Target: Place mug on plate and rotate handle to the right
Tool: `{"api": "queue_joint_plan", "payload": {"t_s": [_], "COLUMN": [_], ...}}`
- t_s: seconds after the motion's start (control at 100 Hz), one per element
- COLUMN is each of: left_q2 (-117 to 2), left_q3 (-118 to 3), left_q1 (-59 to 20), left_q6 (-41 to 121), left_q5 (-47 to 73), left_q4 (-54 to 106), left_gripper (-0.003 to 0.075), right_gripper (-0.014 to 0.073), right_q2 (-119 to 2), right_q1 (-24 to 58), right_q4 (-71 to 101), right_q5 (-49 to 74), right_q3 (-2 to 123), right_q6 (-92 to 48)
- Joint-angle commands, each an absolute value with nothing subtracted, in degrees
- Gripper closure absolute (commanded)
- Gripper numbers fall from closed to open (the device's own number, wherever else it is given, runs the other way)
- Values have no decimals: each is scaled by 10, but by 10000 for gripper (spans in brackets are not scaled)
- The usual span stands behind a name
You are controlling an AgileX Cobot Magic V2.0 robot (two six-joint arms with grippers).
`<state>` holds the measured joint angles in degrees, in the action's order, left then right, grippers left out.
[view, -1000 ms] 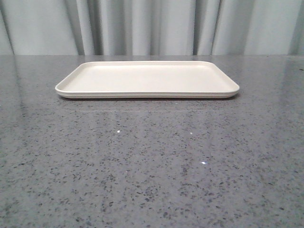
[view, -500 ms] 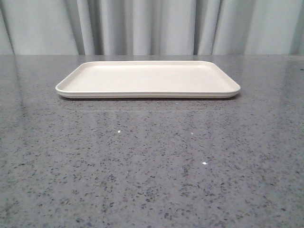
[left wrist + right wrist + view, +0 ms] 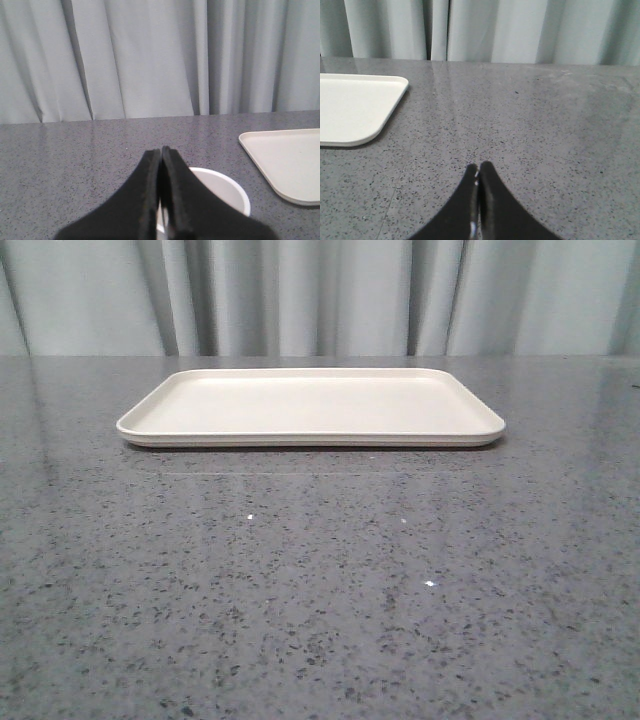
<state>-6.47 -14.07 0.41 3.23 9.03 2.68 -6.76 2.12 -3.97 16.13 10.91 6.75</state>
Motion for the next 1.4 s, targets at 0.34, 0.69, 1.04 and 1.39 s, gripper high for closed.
{"api": "queue_joint_plan", "payload": {"t_s": [0.34, 0.69, 1.04, 1.39], "left_q2": [-203, -217, -260, -343], "left_q3": [-257, -262, -307, -419], "left_q1": [4, 4, 4, 4], "left_q6": [32, 32, 32, 11], "left_q5": [88, 77, 144, 277], "left_q4": [32, 32, 32, 31], "left_gripper": [739, 739, 682, 364], "right_gripper": [655, 655, 575, 358], "right_q2": [-247, -306, -319, -377], "right_q1": [19, 19, 19, 45], "right_q4": [-39, -39, -39, -40], "right_q5": [184, 165, 187, 250], "right_q3": [264, 278, 290, 364], "right_q6": [67, 67, 67, 67]}}
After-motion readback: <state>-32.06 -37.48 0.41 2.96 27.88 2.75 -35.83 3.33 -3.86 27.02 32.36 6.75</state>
